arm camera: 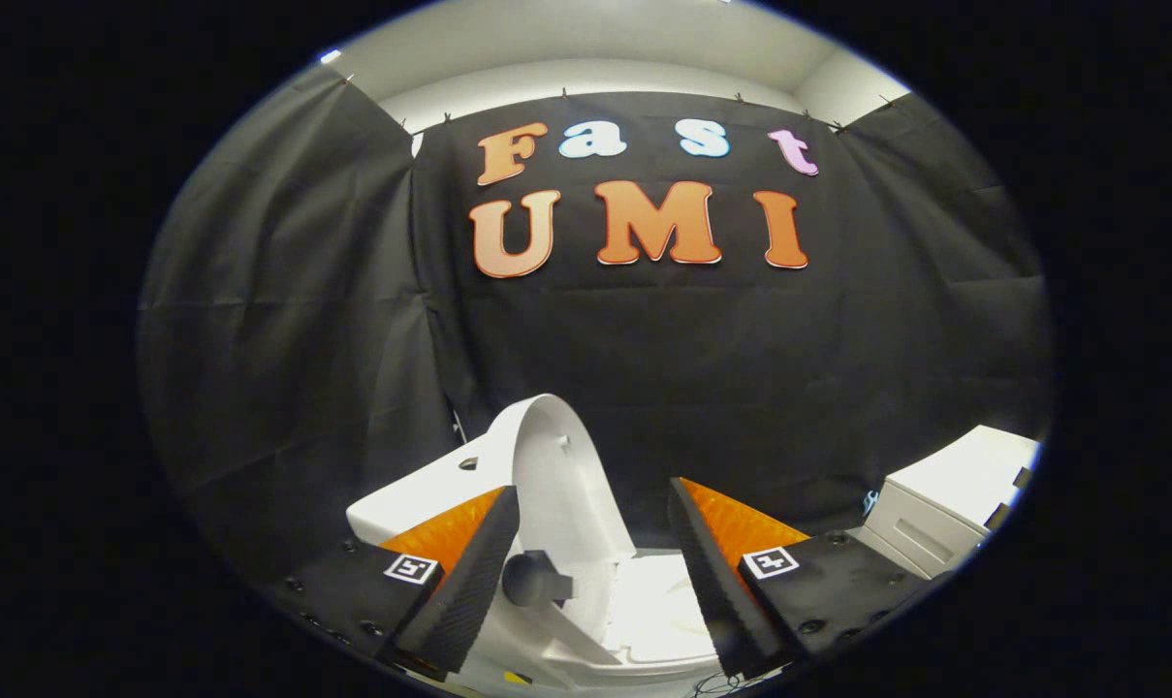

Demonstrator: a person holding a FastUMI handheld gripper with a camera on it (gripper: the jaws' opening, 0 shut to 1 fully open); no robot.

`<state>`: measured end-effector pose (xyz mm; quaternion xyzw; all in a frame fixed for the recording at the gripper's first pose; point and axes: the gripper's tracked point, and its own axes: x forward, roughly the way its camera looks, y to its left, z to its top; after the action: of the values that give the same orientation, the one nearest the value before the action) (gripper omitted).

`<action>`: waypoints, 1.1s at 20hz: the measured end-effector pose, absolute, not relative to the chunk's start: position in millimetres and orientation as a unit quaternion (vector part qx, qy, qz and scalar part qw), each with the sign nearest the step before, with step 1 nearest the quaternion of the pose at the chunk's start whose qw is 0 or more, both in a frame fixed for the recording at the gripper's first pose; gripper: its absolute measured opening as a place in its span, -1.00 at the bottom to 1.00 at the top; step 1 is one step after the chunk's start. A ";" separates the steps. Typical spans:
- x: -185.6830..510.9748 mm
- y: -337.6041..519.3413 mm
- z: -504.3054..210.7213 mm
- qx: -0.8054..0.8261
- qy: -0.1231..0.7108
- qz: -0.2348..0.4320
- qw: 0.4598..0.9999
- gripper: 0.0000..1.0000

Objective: Open the toilet lid.

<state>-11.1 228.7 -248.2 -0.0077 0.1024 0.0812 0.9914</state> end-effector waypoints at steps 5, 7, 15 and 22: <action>-1.4 165.5 -202.7 -0.020 0.077 0.045 0.996 0.97; 0.6 146.5 -184.4 -0.027 0.065 0.036 0.997 0.97; 6.6 102.7 -132.9 -0.025 0.040 0.030 0.998 0.96; 8.5 41.8 -101.0 0.003 0.027 0.004 1.000 0.96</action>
<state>8.5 41.8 -101.0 0.0027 0.0266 0.0040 0.9996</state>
